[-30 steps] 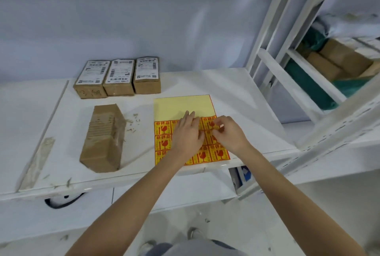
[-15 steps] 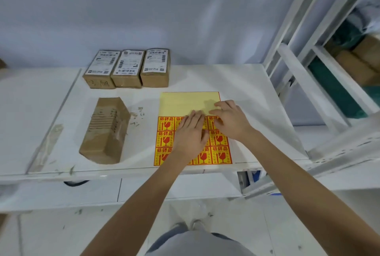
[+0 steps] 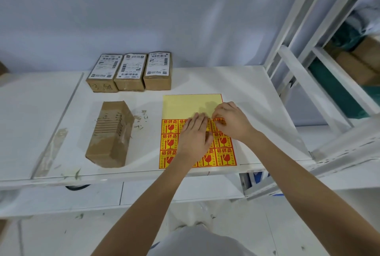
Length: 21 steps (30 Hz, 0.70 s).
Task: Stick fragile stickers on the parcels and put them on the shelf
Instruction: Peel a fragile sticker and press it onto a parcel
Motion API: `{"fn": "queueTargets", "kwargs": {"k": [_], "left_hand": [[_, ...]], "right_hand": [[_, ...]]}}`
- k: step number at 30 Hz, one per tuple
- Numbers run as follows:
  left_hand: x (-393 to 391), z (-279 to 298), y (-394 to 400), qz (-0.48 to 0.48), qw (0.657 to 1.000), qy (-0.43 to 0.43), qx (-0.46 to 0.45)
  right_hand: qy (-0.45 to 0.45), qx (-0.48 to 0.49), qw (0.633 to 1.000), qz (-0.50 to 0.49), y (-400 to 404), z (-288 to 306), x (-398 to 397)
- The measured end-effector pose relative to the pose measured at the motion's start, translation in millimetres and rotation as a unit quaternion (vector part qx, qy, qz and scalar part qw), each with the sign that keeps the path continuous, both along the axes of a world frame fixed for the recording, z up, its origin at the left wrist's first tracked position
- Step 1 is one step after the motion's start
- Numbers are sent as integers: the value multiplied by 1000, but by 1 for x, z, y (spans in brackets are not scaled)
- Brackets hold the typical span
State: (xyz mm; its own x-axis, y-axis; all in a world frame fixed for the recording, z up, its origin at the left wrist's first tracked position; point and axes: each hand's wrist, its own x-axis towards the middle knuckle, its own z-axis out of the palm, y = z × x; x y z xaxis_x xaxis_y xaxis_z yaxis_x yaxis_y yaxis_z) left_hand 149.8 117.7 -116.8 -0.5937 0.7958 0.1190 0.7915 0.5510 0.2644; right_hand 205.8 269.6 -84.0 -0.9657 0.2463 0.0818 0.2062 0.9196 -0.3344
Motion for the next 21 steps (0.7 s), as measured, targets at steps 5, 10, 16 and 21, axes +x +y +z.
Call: {"fn": "queueTargets", "kwargs": {"k": [5, 10, 16, 21], "left_hand": [[-1, 0, 0, 0, 1000, 9, 4], [-2, -1, 0, -4, 1000, 19, 4], [-2, -3, 1, 2, 1000, 20, -3], [-3, -3, 0, 1, 1000, 16, -11]], "right_hand": [[25, 3, 1000, -2, 1, 7, 6], [76, 12, 997, 9, 1, 12, 26], [117, -14, 993, 0, -1, 14, 53], [174, -49, 981, -63, -4, 21, 71]]}}
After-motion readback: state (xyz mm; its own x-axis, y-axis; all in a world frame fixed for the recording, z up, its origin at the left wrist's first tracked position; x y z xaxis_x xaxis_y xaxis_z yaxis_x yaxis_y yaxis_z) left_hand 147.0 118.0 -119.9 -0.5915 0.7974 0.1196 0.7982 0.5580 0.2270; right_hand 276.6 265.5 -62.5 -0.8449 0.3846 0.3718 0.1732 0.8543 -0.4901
